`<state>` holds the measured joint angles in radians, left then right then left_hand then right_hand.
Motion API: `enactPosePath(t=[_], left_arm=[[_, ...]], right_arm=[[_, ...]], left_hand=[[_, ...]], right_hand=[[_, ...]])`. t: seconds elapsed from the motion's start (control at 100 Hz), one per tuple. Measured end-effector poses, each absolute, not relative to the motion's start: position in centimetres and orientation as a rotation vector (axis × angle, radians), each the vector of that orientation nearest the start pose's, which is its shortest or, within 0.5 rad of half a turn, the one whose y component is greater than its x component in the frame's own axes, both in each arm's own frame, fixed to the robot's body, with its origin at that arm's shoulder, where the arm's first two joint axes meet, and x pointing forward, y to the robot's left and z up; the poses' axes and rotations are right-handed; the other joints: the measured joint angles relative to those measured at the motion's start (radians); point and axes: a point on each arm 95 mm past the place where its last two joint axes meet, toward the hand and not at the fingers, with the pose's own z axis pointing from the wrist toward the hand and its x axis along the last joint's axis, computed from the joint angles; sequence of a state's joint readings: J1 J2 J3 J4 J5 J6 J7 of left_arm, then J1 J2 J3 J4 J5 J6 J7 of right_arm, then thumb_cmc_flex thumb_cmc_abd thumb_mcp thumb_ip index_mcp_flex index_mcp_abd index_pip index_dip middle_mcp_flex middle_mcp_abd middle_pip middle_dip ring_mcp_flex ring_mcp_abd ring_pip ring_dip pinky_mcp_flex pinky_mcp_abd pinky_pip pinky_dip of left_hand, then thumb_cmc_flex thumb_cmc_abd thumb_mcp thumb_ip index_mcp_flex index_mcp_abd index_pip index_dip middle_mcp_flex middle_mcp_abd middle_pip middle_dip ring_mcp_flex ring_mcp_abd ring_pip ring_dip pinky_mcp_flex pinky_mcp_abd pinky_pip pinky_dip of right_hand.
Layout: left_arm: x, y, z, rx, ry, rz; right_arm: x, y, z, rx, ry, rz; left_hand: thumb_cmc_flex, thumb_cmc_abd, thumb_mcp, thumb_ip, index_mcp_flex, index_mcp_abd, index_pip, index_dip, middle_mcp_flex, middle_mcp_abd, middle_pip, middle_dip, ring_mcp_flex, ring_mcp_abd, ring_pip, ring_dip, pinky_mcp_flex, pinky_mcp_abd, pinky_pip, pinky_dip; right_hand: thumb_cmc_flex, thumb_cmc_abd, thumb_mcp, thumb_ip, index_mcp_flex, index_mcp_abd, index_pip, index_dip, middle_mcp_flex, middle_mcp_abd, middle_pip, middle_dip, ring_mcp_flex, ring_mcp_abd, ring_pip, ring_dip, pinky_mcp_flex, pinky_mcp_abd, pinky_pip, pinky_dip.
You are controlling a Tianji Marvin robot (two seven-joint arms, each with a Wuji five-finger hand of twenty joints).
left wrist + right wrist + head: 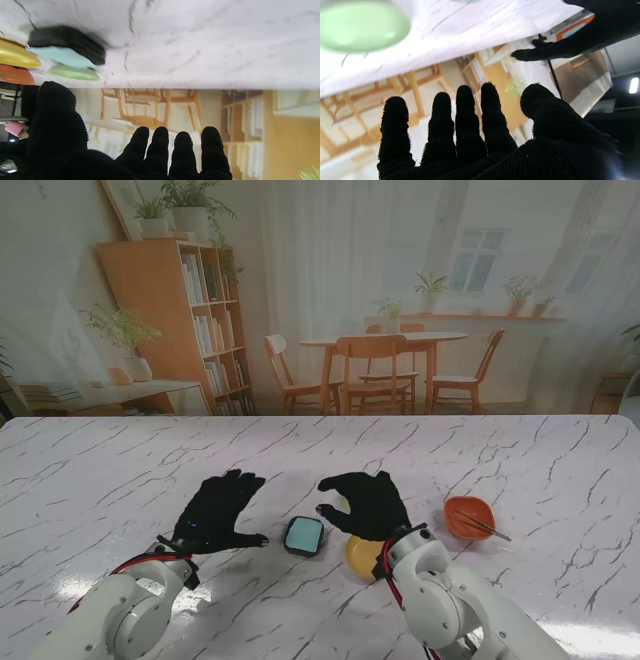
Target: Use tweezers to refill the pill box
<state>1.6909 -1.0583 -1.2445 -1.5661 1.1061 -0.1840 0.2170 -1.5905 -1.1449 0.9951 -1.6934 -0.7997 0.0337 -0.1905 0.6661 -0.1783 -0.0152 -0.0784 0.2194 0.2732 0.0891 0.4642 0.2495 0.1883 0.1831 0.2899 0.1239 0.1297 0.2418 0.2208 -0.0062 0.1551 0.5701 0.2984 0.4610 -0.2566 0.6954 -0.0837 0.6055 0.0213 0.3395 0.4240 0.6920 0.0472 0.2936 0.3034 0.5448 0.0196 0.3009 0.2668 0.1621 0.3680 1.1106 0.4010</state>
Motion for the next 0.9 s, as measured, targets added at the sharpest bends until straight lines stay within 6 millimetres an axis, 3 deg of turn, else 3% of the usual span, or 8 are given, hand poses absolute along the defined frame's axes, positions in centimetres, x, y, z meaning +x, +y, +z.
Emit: enactPosePath(t=[0.17, 0.33, 0.52, 0.9], left_arm=[[34.4, 3.1, -33.0, -0.999, 1.464, -1.534], [33.1, 4.4, -31.6, -0.970, 1.376, -1.530], [32.1, 5.1, -31.6, -0.981, 1.338, -1.515], [31.9, 4.7, -32.7, -0.996, 1.342, -1.533]], right_arm=[[34.3, 5.6, -29.6, 1.228, 1.286, 1.874], [32.8, 1.9, -29.0, 1.155, 1.253, 1.809], [31.5, -1.1, -29.7, 1.120, 1.243, 1.752], [30.7, -4.8, -31.7, 1.127, 1.234, 1.661]], left_hand=[[-0.020, 0.000, 0.000, 0.000, 0.013, 0.011, -0.007, -0.023, 0.000, 0.015, -0.013, -0.023, 0.000, 0.007, -0.015, -0.004, -0.011, 0.001, 0.000, -0.002], [-0.017, 0.012, 0.000, 0.000, 0.013, 0.013, -0.014, -0.036, -0.001, 0.017, -0.016, -0.024, 0.000, 0.008, -0.030, -0.006, -0.012, 0.001, -0.005, -0.002], [-0.017, 0.012, 0.000, 0.000, 0.022, 0.013, -0.016, -0.048, -0.001, 0.017, -0.016, -0.034, 0.000, 0.008, -0.030, -0.007, -0.012, 0.001, -0.009, -0.003], [-0.017, 0.012, 0.000, 0.000, 0.022, 0.013, -0.016, -0.059, -0.001, 0.017, -0.016, -0.038, 0.000, 0.008, -0.030, -0.007, -0.012, 0.001, -0.010, -0.004]], right_hand=[[-0.047, -0.022, -0.029, 0.000, -0.088, 0.050, -0.089, 0.000, -0.134, 0.008, -0.063, -0.051, -0.128, -0.011, -0.076, -0.052, -0.074, 0.001, -0.083, -0.056], [-0.105, -0.039, -0.043, 0.000, -0.136, 0.084, -0.137, -0.010, -0.204, 0.018, -0.093, -0.090, -0.210, -0.014, -0.115, -0.083, -0.128, 0.001, -0.150, -0.115], [-0.149, -0.040, -0.050, 0.000, -0.164, 0.108, -0.169, -0.020, -0.250, 0.027, -0.109, -0.112, -0.246, -0.014, -0.132, -0.097, -0.150, 0.001, -0.183, -0.148], [-0.196, -0.040, -0.069, 0.000, -0.186, 0.119, -0.186, -0.032, -0.272, 0.035, -0.112, -0.125, -0.262, -0.016, -0.148, -0.109, -0.175, 0.001, -0.215, -0.184]])
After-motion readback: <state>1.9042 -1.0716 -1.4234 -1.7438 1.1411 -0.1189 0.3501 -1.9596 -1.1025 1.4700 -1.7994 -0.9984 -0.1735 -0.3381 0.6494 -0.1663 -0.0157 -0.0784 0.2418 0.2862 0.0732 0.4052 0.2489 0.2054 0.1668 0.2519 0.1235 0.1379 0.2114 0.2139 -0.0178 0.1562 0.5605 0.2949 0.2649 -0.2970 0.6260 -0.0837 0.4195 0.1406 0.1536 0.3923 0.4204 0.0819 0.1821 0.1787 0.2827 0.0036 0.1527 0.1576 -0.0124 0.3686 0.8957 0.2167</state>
